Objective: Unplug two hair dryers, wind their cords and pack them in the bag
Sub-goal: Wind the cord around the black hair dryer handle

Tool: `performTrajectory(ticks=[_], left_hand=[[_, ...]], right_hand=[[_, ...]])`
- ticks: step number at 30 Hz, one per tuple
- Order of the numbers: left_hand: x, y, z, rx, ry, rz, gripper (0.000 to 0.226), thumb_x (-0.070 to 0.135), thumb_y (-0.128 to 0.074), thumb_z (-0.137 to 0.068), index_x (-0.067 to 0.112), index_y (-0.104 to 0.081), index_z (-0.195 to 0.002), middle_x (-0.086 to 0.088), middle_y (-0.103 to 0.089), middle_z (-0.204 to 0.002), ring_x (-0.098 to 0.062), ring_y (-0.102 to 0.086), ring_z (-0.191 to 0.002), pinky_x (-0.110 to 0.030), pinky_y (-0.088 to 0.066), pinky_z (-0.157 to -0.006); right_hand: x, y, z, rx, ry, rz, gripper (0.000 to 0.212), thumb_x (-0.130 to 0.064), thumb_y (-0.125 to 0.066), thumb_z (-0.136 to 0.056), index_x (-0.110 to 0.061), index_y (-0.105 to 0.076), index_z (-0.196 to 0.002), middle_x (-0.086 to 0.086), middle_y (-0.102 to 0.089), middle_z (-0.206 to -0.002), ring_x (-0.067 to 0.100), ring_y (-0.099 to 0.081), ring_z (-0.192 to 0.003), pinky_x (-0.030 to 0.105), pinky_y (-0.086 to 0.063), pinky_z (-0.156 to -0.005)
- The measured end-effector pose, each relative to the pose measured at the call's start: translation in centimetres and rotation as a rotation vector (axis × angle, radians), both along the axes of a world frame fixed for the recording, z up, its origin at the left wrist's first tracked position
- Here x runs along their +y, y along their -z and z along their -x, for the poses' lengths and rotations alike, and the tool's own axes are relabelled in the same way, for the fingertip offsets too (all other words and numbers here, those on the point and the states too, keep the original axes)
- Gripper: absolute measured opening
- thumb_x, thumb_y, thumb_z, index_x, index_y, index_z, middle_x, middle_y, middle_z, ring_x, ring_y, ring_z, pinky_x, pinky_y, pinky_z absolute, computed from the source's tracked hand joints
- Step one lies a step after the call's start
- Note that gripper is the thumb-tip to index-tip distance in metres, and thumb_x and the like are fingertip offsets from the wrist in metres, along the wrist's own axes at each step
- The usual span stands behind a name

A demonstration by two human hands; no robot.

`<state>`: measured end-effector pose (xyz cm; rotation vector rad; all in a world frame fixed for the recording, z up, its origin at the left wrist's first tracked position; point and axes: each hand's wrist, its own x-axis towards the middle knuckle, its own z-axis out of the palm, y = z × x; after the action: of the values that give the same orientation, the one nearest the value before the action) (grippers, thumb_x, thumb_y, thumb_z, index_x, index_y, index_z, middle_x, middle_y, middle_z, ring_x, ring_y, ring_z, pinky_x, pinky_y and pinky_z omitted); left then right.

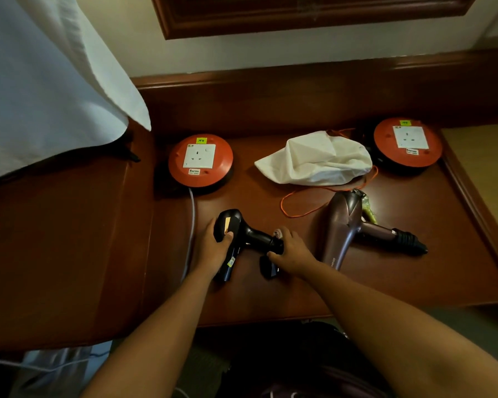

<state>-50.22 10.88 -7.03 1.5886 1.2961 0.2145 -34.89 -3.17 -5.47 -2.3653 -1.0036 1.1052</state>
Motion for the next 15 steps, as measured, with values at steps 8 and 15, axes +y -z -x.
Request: performTrajectory(ticks=[8,15], left_hand=[[0.1,-0.5,-0.5,0.105,0.056,-0.131,0.056,0.027,-0.062,-0.087,0.027,-0.040,-0.138,0.000,-0.058,-0.128,-0.021,-0.058,-0.115,-0.043,-0.051,-0.095],[-1.5,-2.8,-1.3,0.213,0.143,-0.305,0.062,0.020,-0.058,-0.091,0.019,-0.031,-0.147,-0.010,-0.039,-0.144,-0.031,-0.038,-0.132,-0.042,-0.036,-0.108]], right_hand=[[-0.5,-0.1,-0.5,-0.021,-0.026,-0.020,0.072,-0.030,-0.063,-0.081,-0.014,-0.028,-0.142,0.014,-0.041,-0.129,0.032,-0.044,-0.119,0.041,-0.043,-0.099],[-1.7,-0.8,-1.3,-0.061,-0.011,-0.030,0.051,-0.031,-0.059,-0.086,-0.011,-0.041,-0.129,0.012,-0.045,-0.121,0.029,-0.049,-0.110,0.037,-0.045,-0.091]])
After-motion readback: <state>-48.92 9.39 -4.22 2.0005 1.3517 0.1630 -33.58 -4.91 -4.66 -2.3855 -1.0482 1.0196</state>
